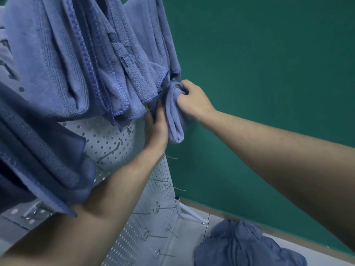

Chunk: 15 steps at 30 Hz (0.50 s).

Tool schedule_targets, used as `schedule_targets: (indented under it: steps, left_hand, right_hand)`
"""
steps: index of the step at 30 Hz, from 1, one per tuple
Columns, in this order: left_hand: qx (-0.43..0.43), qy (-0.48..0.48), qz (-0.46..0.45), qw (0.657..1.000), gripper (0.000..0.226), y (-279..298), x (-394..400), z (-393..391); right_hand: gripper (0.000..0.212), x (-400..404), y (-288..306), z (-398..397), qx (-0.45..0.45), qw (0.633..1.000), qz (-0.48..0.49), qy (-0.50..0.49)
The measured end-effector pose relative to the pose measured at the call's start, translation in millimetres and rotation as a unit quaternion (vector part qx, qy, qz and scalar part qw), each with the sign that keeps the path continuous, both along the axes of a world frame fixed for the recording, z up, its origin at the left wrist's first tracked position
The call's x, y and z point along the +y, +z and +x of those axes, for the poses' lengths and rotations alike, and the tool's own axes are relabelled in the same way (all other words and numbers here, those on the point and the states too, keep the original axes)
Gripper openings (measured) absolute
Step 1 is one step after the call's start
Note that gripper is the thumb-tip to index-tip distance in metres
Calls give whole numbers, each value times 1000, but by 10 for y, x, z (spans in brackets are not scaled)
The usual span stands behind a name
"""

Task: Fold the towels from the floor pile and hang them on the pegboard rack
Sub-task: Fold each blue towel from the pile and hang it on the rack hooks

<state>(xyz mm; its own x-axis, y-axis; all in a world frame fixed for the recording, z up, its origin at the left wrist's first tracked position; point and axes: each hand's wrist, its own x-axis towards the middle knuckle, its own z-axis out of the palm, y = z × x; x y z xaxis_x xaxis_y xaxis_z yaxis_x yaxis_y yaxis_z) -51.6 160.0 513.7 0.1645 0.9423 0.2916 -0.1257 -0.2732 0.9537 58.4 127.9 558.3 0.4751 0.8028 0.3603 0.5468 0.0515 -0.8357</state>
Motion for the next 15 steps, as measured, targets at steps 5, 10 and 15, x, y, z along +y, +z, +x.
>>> schedule_targets:
  steps: [5,10,15]
  left_hand:
    - [-19,52,20,998,40,-37,73,-48]
    - [29,103,-17,994,55,-247,294,-97]
    - [132,138,-1,982,61,-366,209,-76]
  right_hand:
    - [15,125,-20,-41,-26,997,-66,17]
    - [36,149,-104,-145,-31,989,-138,45]
    - [41,49,-337,-114,-20,972,-223,75]
